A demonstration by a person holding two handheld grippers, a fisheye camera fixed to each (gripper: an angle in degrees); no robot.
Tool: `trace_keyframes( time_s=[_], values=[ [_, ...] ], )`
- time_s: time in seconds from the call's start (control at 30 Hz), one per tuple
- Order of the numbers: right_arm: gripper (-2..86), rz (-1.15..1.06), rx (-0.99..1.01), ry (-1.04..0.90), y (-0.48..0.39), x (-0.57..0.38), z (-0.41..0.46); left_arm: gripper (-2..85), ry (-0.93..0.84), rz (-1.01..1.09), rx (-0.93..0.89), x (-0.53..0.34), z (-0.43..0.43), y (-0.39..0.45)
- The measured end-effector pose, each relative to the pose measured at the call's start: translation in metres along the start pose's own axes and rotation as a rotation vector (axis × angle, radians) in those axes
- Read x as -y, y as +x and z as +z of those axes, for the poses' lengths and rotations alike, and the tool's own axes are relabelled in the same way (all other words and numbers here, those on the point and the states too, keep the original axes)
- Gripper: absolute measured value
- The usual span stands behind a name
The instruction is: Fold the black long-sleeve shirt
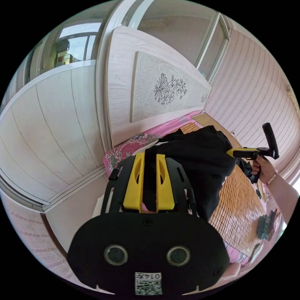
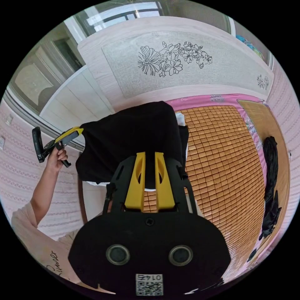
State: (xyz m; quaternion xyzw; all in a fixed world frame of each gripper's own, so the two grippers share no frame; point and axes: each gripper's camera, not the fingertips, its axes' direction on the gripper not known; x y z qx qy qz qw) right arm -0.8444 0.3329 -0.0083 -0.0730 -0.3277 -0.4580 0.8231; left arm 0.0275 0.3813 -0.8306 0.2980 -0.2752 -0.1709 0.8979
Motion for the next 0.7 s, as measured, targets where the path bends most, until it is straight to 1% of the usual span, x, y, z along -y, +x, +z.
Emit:
trace_keyframes(
  time_s=[0.1, 0.17, 0.2, 0.23, 0.27, 0.3, 0.33, 0.37, 0.4, 0.43, 0.47, 0.5, 0.53, 0.57, 0.6, 0.63, 0.67, 0.7],
  values=[
    [6.6, -0.027, 0.041, 0.105, -0.004, -0.011, -0.040, 6.5, 0.080, -0.007, 0.036, -0.033, -0.017, 0.006],
    [6.7, -0.064, 0.075, 0.207, -0.013, -0.049, -0.085, 6.4, 0.105, -0.010, 0.086, -0.056, -0.028, 0.008],
    [6.7, -0.082, 0.081, 0.231, -0.016, -0.064, -0.096, 6.3, 0.111, -0.013, 0.084, -0.073, -0.035, 0.006],
    [6.7, -0.114, 0.052, 0.268, -0.024, -0.101, -0.118, 5.9, 0.120, -0.009, 0.048, -0.094, -0.043, 0.007],
    [6.7, -0.139, -0.024, 0.292, -0.033, -0.144, -0.136, 5.7, 0.122, -0.002, 0.028, -0.104, -0.046, 0.008],
    [6.8, -0.150, -0.073, 0.297, -0.038, -0.168, -0.144, 5.2, 0.120, 0.028, -0.012, -0.128, -0.053, 0.017],
    [7.0, -0.161, -0.186, 0.289, -0.047, -0.219, -0.158, 4.5, 0.116, 0.077, -0.043, -0.154, -0.059, 0.033],
    [7.5, -0.164, -0.316, 0.243, -0.057, -0.268, -0.169, 4.0, 0.115, 0.105, -0.058, -0.168, -0.061, 0.044],
    [7.8, -0.158, -0.385, 0.210, -0.063, -0.293, -0.173, 2.5, 0.115, 0.172, -0.101, -0.197, -0.064, 0.068],
    [8.2, -0.109, -0.509, 0.163, -0.072, -0.342, -0.186, 0.5, 0.105, 0.253, -0.173, -0.226, -0.063, 0.097],
    [8.7, -0.040, -0.603, 0.145, -0.080, -0.392, -0.202, 0.3, 0.094, 0.296, -0.220, -0.241, -0.061, 0.113],
    [8.9, -0.001, -0.638, 0.146, -0.084, -0.416, -0.212, -0.2, 0.065, 0.367, -0.330, -0.269, -0.056, 0.145],
    [9.3, 0.111, -0.697, 0.167, -0.092, -0.463, -0.235, -0.1, 0.036, 0.425, -0.449, -0.297, -0.051, 0.181],
    [9.8, 0.228, -0.740, 0.208, -0.099, -0.509, -0.260, -0.1, 0.023, 0.446, -0.505, -0.311, -0.048, 0.200],
    [9.8, 0.275, -0.758, 0.226, -0.103, -0.531, -0.272, 0.4, 0.012, 0.495, -0.608, -0.338, -0.045, 0.240],
    [9.9, 0.361, -0.786, 0.251, -0.110, -0.573, -0.294, 1.5, 0.006, 0.552, -0.694, -0.367, -0.043, 0.282],
    [10.0, 0.460, -0.805, 0.263, -0.116, -0.611, -0.316, 2.4, 0.003, 0.583, -0.730, -0.381, -0.043, 0.304],
    [10.0, 0.515, -0.811, 0.262, -0.118, -0.629, -0.327, 4.1, -0.003, 0.646, -0.790, -0.408, -0.044, 0.347]
  ],
)
